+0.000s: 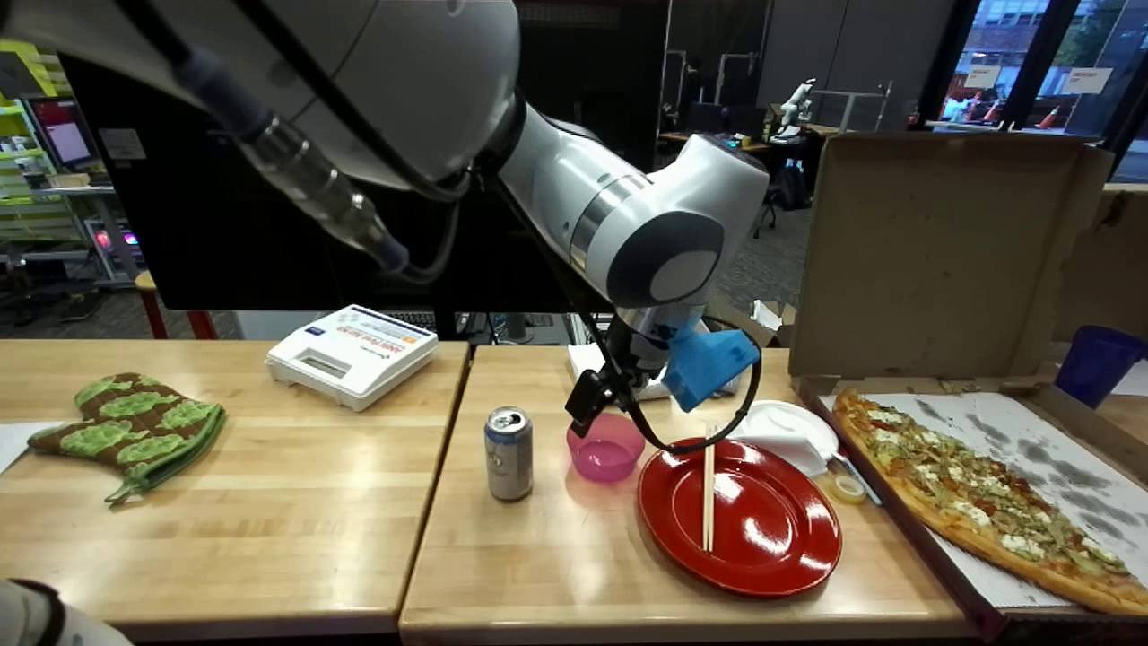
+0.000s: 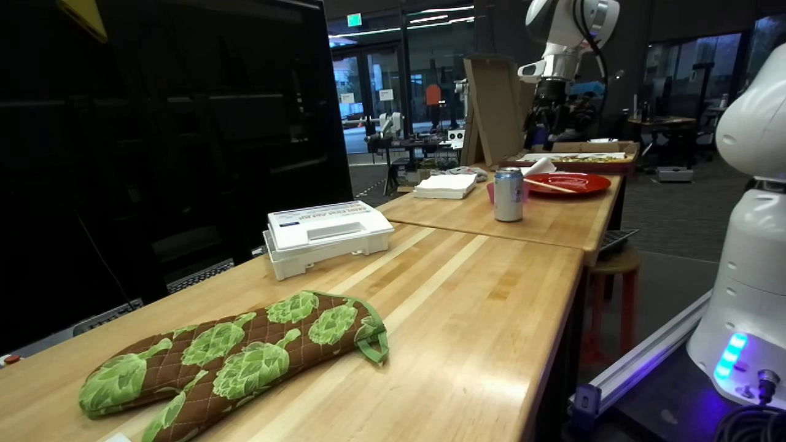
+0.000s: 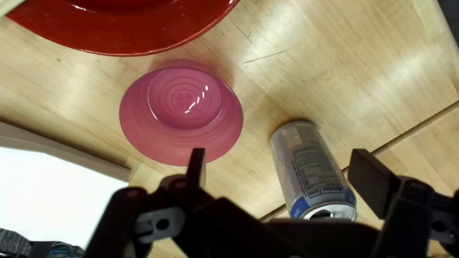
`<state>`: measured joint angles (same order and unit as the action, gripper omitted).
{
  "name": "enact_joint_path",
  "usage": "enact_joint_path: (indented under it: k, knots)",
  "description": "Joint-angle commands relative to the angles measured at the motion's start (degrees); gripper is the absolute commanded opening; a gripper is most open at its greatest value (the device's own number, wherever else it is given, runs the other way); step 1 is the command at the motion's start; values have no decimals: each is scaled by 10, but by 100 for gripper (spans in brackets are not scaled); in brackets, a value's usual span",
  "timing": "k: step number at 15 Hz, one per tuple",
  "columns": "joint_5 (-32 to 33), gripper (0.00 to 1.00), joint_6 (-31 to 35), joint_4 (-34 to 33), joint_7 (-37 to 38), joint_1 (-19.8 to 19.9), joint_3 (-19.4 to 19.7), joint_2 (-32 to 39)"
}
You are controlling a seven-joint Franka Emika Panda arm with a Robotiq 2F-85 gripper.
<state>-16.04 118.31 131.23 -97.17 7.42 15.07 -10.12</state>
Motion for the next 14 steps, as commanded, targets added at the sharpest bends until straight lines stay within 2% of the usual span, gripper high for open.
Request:
enact_joint_path:
  k: [1,5,9,14]
  knots:
    - [-8,100,-1,-2,-2,4,-3,4]
    - [-17,100,-6,-8,12,3,-5,9]
    - [-120,100,23,1,77,1,-1,6]
    - [-225,100,105,34,135,4,-4,-4]
